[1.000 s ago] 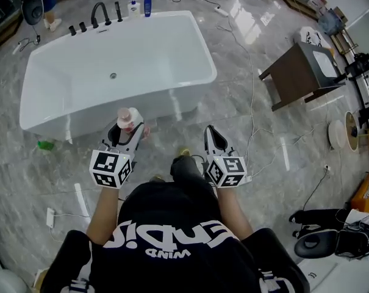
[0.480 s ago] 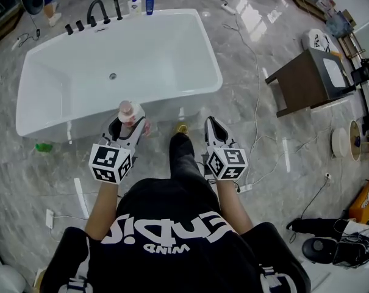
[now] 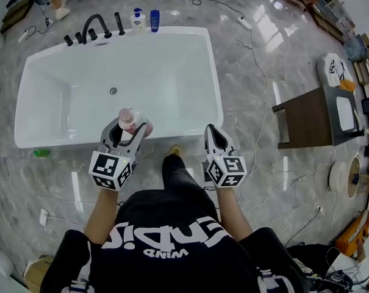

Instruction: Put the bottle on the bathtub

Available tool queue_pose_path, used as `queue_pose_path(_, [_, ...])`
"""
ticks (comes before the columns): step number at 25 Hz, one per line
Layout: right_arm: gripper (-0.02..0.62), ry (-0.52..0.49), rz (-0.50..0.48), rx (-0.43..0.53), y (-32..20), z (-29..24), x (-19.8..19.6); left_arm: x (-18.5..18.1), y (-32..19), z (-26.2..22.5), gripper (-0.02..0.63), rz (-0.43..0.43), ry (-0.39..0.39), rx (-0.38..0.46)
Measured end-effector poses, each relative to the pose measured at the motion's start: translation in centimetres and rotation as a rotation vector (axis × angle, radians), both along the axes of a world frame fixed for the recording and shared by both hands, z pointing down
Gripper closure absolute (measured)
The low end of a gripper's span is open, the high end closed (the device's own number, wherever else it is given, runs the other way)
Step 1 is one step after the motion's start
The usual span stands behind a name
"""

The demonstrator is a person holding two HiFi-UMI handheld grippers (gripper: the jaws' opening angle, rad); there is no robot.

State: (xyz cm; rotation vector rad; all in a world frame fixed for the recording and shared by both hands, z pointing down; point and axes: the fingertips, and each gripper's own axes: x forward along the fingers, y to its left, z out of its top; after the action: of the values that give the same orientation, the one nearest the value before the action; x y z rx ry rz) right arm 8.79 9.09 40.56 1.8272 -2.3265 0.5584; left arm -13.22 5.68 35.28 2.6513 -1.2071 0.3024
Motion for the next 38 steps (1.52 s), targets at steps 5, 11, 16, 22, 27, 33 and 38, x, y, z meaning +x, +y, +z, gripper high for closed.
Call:
queue_pose_path(5, [0.571, 0.007, -0.087, 0.003, -8.2, -0.5, 2.6, 2.8, -7.0, -0.9, 0.379, -0.062, 0.018, 0.027])
queue_pose_path(11, [0.572, 0.004, -0.162, 0.002, -14.4, -0.3, 2.7, 4.8, -12.6, -0.8, 0.379, -0.084, 0.003, 0.024])
queue_pose_path(16, [0.571, -0.002, -0.15, -0.009, -17.8, 0.7, 2.6, 5.1, -16.4, 0.7, 0.379, -0.069, 0.001, -0.008])
queue_pose_path(22, [0.571, -0.02, -0.109, -0.017, -22.1, 2.2, 2.9, 5.3, -21.7, 2.8, 0.379, -0.02, -0.005, -0.035])
queue_pose_path(27, [0.571, -0.033, -0.09, -0.009, -27.3, 4.5, 2.8, 5.5, -27.9, 5.3, 0.379, -0.013, -0.008, -0.016])
queue_pose_path(33, [0.571, -0.044, -0.087, 0.011, -34.3, 8.5, 3.0, 7.6, -35.4, 9.3, 0.379, -0.009, -0.004, 0.007])
queue_pose_path(38, [0.571, -0.044, -0.074, -0.002, -39.0, 13.1, 3.2, 9.7, -40.6, 13.4, 0.379, 0.007, -0.005, 0.015])
